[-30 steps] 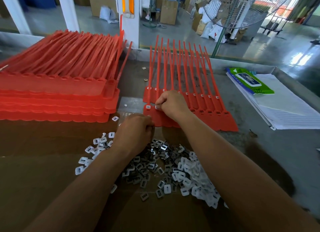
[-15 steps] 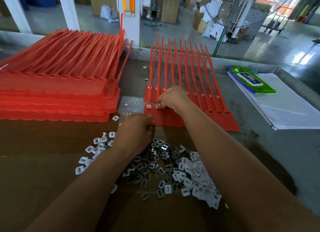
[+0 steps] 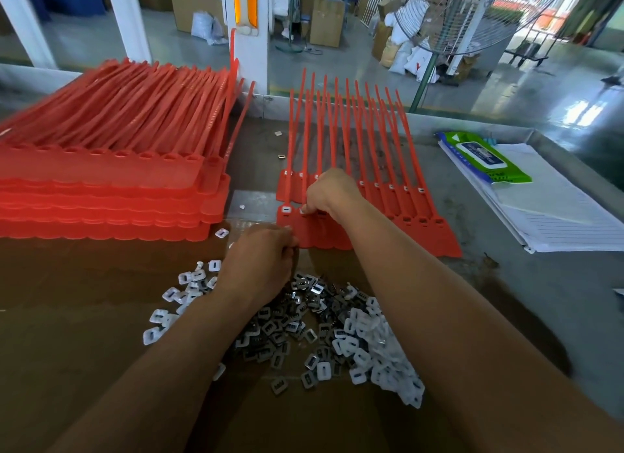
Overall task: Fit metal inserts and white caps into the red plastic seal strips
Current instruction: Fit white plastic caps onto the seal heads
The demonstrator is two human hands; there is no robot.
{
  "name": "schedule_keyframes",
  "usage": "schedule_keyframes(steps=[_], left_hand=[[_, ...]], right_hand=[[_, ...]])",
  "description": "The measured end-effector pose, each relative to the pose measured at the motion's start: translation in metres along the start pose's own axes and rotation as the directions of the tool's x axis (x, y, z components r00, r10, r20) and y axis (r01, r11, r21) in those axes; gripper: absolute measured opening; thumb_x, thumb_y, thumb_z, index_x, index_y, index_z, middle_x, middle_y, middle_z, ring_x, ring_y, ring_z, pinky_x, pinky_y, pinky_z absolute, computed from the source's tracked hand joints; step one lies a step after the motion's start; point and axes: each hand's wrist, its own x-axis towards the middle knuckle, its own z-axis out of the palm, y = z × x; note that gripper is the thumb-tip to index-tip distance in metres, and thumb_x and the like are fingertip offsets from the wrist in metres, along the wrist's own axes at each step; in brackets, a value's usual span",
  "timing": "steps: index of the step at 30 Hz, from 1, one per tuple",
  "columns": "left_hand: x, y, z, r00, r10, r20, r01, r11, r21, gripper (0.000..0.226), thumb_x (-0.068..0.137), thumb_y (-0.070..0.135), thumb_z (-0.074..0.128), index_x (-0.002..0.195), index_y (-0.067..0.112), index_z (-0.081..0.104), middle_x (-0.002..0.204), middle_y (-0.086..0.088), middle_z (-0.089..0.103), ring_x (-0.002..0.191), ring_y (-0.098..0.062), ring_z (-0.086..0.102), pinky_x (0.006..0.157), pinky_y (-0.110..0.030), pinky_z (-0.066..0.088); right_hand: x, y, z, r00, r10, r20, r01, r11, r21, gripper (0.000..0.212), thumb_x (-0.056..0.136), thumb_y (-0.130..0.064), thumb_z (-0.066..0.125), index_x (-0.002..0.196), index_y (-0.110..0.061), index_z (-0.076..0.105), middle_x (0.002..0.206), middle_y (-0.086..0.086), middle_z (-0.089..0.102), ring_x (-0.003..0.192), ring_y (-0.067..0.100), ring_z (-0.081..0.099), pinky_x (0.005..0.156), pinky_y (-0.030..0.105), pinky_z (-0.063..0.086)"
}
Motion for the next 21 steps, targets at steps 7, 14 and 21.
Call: schedule_keyframes(steps=[7, 14, 21], left_hand=[[0.001, 0.0, -0.001, 1.0, -0.012, 0.018, 0.012, 1.0, 0.006, 0.024, 0.086, 0.009, 0.05, 0.102, 0.009, 0.068, 0.116, -0.006, 0.063, 0.108, -0.021, 0.056, 0.091, -0.035, 0.043], [0.001, 0.0, -0.002, 1.0, 0.001, 0.006, -0.001, 1.0, 0.0, 0.023, 0.083, 0.008, 0.052, 0.098, 0.01, 0.07, 0.115, -0.006, 0.064, 0.106, -0.022, 0.057, 0.09, -0.036, 0.045], [0.002, -0.001, 0.0, 1.0, -0.009, 0.014, 0.008, 1.0, 0.016, 0.026, 0.085, 0.008, 0.05, 0.103, 0.012, 0.068, 0.121, -0.001, 0.06, 0.114, -0.018, 0.053, 0.097, -0.031, 0.04]], right_hand=[[-0.005, 0.008, -0.001, 0.991, -0.129, 0.034, 0.132, 0.981, -0.14, 0.014, 0.076, -0.022, 0.074, 0.075, -0.011, 0.064, 0.103, 0.005, 0.064, 0.102, 0.022, 0.058, 0.09, 0.032, 0.047], [-0.022, 0.019, -0.011, 0.98, -0.198, 0.013, 0.194, 0.97, 0.145, 0.013, 0.079, -0.013, 0.069, 0.075, -0.021, 0.06, 0.081, -0.007, 0.059, 0.082, 0.008, 0.056, 0.073, 0.021, 0.042], [-0.063, 0.039, -0.047, 0.953, -0.28, 0.117, 0.265, 0.956, 0.128, 0.008, 0.08, -0.015, 0.068, 0.076, -0.021, 0.066, 0.078, -0.012, 0.065, 0.078, 0.002, 0.059, 0.067, 0.011, 0.042]])
